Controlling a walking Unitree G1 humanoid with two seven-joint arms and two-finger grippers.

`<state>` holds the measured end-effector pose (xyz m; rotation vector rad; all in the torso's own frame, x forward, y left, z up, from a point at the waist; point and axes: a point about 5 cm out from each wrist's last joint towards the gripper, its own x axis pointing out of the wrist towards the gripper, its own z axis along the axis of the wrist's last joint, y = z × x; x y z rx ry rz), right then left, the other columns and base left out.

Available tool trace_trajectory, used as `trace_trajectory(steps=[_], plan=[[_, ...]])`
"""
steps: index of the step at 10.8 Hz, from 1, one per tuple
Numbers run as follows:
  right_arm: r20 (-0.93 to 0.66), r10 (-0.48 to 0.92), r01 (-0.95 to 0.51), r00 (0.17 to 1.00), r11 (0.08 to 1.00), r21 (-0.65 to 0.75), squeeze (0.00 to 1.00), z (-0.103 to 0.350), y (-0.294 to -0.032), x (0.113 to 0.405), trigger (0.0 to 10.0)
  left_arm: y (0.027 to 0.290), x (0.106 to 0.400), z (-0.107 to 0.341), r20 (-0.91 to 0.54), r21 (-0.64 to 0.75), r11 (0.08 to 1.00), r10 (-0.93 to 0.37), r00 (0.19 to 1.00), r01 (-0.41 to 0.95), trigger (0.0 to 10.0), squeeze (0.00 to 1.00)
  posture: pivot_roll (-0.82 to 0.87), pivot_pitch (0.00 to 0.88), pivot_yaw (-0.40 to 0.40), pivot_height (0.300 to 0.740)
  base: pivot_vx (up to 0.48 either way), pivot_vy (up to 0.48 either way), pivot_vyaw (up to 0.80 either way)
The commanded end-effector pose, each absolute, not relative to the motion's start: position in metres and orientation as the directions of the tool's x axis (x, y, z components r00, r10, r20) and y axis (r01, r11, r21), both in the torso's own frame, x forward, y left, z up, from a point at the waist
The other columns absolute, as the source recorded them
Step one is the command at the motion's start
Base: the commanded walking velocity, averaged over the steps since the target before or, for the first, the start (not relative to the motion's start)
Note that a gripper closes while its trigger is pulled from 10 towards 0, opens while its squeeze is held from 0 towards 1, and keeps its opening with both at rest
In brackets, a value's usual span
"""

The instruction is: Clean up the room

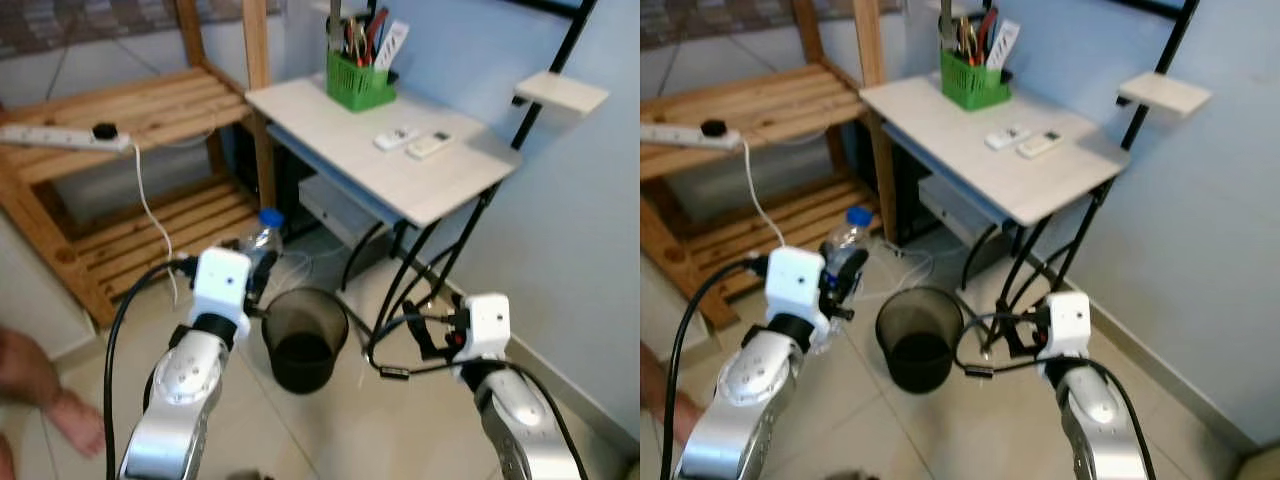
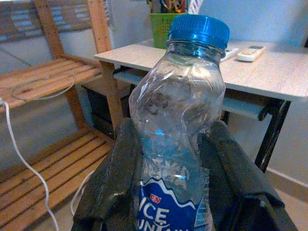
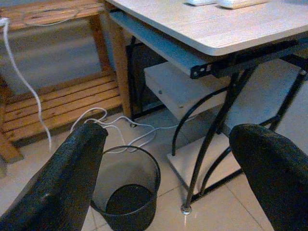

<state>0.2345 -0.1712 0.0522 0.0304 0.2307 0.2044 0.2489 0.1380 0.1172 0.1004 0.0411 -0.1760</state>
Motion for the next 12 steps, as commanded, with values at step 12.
trace_trajectory(steps=[12], plan=[[-0.216, 0.177, -0.17, 0.96, 0.984, 0.052, 0.0, 0.054, -0.176, 0.238, 10.0, 0.142, 0.28, 0.098, -0.138, 0.131, 0.981, -0.123, 0.983, 0.141, 10.0, 0.0, -0.09, 0.0, -0.001, 0.74, 0.294, 0.207, 0.0]])
